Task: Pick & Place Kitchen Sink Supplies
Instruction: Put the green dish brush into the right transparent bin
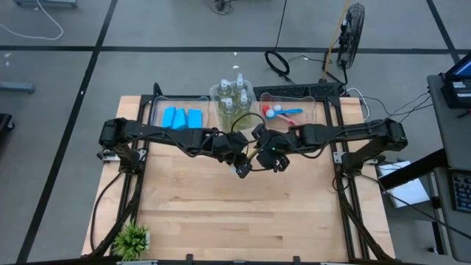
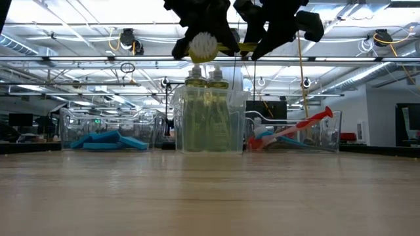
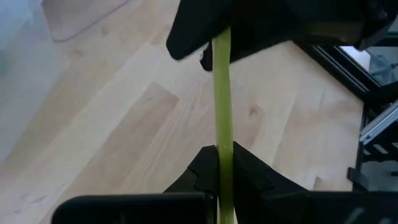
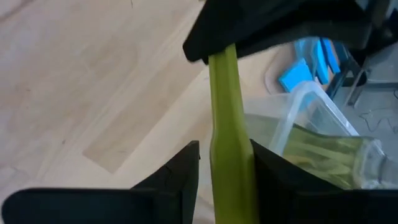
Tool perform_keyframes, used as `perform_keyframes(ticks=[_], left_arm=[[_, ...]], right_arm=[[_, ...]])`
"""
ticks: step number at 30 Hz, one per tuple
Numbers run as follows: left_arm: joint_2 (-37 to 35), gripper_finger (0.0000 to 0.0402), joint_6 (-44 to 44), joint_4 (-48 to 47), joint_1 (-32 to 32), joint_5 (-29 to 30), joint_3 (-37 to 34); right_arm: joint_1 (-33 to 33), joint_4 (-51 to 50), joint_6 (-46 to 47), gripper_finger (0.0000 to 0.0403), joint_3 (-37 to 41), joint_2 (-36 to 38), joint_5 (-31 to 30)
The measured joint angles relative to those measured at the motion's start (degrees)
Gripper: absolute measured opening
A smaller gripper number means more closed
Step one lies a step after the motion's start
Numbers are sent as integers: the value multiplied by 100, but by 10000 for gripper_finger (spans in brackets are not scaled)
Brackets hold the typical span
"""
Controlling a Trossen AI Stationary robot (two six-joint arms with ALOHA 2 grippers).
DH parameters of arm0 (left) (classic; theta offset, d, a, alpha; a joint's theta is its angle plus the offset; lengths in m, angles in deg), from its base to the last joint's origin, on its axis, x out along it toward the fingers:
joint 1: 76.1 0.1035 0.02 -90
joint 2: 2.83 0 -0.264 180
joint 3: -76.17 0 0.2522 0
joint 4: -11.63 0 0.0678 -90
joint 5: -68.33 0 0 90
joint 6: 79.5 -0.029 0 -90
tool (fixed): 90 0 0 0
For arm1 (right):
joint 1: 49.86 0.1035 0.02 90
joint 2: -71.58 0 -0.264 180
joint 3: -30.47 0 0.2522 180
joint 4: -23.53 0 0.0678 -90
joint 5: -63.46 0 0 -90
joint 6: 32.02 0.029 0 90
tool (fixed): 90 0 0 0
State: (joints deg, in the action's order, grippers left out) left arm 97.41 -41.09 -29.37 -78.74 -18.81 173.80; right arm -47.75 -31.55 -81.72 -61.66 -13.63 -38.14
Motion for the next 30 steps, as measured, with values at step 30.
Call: perform_keyframes(ticks=[30], left_arm=[[144, 19, -400, 50, -50, 61, 2]], right_arm=[[-16, -144, 720, 52, 13, 5, 428]])
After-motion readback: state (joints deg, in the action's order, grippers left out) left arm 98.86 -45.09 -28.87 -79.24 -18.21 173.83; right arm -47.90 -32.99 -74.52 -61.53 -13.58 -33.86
